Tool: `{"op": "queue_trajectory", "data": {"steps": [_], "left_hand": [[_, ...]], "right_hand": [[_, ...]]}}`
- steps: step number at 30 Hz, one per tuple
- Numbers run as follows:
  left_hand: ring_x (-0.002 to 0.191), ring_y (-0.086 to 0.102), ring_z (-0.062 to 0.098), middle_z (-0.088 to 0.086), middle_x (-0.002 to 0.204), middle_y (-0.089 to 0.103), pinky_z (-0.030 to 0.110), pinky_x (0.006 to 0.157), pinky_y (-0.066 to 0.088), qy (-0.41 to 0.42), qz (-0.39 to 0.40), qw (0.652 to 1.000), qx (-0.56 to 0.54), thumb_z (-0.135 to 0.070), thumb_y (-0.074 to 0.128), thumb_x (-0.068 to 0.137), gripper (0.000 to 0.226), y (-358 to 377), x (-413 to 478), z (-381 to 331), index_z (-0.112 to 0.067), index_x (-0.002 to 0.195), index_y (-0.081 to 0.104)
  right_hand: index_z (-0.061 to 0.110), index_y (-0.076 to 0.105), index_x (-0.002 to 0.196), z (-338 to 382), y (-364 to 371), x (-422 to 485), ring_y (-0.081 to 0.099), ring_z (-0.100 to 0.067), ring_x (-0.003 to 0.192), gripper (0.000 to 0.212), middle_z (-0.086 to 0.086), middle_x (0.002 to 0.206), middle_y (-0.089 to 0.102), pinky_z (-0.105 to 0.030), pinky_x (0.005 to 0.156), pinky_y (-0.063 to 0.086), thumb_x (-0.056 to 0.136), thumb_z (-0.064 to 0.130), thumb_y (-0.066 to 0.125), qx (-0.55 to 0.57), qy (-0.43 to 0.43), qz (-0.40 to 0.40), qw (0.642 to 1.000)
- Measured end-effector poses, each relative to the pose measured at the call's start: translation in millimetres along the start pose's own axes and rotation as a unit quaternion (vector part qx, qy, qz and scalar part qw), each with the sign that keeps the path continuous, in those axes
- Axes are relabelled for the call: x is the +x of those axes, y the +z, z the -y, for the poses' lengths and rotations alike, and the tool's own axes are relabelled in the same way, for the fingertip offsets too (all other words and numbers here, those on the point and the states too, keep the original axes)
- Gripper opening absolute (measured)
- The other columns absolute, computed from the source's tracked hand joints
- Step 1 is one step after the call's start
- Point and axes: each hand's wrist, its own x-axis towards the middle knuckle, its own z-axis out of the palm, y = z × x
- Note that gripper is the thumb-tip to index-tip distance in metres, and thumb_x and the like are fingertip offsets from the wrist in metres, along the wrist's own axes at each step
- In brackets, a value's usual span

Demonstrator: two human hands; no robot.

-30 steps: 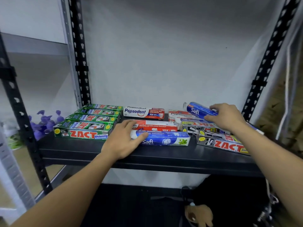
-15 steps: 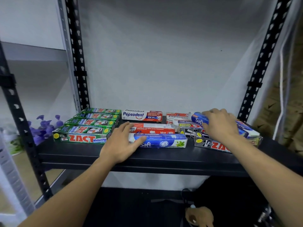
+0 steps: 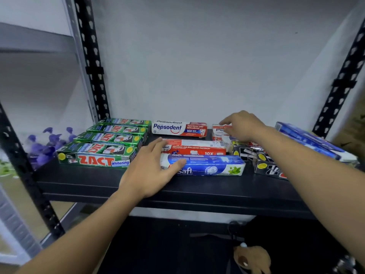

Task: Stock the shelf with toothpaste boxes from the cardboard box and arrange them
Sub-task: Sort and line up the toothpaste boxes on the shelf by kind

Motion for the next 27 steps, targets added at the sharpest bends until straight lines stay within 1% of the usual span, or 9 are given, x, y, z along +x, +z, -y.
{"op": "queue_trajectory", "data": {"steps": [4,6,9,11,15,20,22,24,27], "left_hand": [[0.142,0.028,0.009,-0.014,0.158,0.028,0.037,0.114,0.031,-0.003,-0.002,1.000,-0.004,-0.085,0.038,0.078,0.091,0,1,0,-0.031,0.151,0.031],[0.141,0.028,0.008,-0.015,0.158,0.027,0.035,0.113,0.030,-0.005,-0.001,1.000,-0.006,-0.084,0.038,0.077,0.091,0,1,-1,-0.031,0.151,0.031],[0.142,0.027,0.007,-0.017,0.158,0.026,0.034,0.113,0.030,-0.005,0.001,1.000,-0.005,-0.086,0.035,0.075,0.093,0,2,-1,-0.032,0.151,0.030],[0.142,0.027,0.007,-0.017,0.158,0.026,0.034,0.112,0.030,-0.005,0.000,1.000,-0.005,-0.089,0.032,0.073,0.096,1,2,0,-0.032,0.151,0.030],[0.142,0.027,0.007,-0.017,0.158,0.026,0.034,0.113,0.030,-0.005,-0.005,1.000,-0.007,-0.089,0.030,0.071,0.097,1,3,0,-0.033,0.150,0.031],[0.141,0.028,0.007,-0.017,0.157,0.027,0.035,0.113,0.030,-0.005,-0.006,1.000,-0.013,-0.088,0.032,0.073,0.095,1,2,0,-0.033,0.150,0.031],[0.142,0.027,0.007,-0.018,0.158,0.026,0.035,0.113,0.030,-0.007,-0.005,1.000,-0.013,-0.086,0.037,0.076,0.091,1,1,0,-0.033,0.150,0.031],[0.141,0.028,0.007,-0.018,0.158,0.026,0.035,0.113,0.030,-0.006,-0.007,1.000,-0.014,-0.083,0.040,0.079,0.088,1,2,0,-0.033,0.150,0.030],[0.141,0.028,0.007,-0.017,0.158,0.027,0.033,0.113,0.029,-0.005,-0.007,1.000,-0.015,-0.083,0.039,0.077,0.090,1,2,-1,-0.032,0.150,0.031]], "right_hand": [[0.030,0.066,0.126,-2,10,33,0.056,-0.026,0.117,0.030,-0.003,0.131,0.063,-0.034,0.092,0.046,0.100,0.026,0.052,-0.023,-0.023,0.024,0.999],[0.027,0.065,0.128,-3,14,46,0.054,-0.025,0.122,0.034,-0.001,0.136,0.060,-0.031,0.095,0.042,0.101,0.017,0.047,-0.018,-0.027,0.067,0.997],[0.029,0.057,0.137,-2,19,60,0.047,-0.027,0.129,0.045,-0.001,0.146,0.051,-0.034,0.103,0.039,0.101,0.010,0.039,-0.022,-0.010,0.108,0.994],[0.030,0.054,0.140,-3,22,70,0.046,-0.027,0.130,0.048,-0.001,0.148,0.048,-0.033,0.101,0.038,0.101,0.008,0.037,-0.021,-0.007,0.123,0.992],[0.028,0.056,0.139,-7,22,82,0.047,-0.026,0.128,0.039,-0.003,0.146,0.050,-0.027,0.091,0.035,0.103,0.018,0.044,0.008,-0.008,0.130,0.991],[0.028,0.055,0.139,-10,23,93,0.050,-0.027,0.126,0.042,-0.006,0.140,0.056,-0.032,0.096,0.039,0.098,0.032,0.058,-0.005,-0.016,0.121,0.992],[0.029,0.051,0.142,-15,27,98,0.048,-0.030,0.127,0.048,-0.009,0.143,0.053,-0.036,0.100,0.040,0.095,0.030,0.062,-0.016,0.010,0.124,0.992],[0.028,0.044,0.147,-21,32,101,0.046,-0.033,0.130,0.057,-0.011,0.146,0.049,-0.040,0.106,0.040,0.094,0.024,0.064,-0.025,0.042,0.138,0.989],[0.026,0.043,0.147,-28,35,102,0.046,-0.033,0.131,0.060,-0.012,0.145,0.050,-0.039,0.106,0.038,0.092,0.022,0.066,-0.027,0.047,0.135,0.989]]}}
